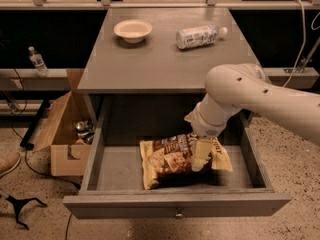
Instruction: Pick brown chip bag from top drawer and place on counter
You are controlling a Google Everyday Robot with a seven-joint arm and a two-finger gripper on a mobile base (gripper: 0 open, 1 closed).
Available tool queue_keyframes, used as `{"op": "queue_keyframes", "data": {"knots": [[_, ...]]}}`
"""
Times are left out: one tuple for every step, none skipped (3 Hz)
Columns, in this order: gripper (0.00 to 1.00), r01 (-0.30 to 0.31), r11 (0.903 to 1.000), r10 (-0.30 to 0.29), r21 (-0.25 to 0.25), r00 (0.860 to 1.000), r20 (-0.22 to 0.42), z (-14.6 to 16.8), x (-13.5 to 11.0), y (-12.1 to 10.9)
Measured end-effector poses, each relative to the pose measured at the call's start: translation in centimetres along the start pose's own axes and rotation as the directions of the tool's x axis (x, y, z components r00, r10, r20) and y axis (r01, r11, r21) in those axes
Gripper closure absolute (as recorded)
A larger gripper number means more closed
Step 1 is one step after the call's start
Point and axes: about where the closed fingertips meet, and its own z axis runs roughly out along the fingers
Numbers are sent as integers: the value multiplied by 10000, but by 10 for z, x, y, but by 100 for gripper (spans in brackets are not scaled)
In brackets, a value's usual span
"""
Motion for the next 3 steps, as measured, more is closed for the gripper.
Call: {"op": "queue_keyframes", "data": {"knots": [[3,204,9998,-202,65,9995,-260,32,2,-3],[6,210,9998,-208,45,9989,-422,49,6,-6],[25,186,9998,-183,38,9983,-561,59,10,-8]]}}
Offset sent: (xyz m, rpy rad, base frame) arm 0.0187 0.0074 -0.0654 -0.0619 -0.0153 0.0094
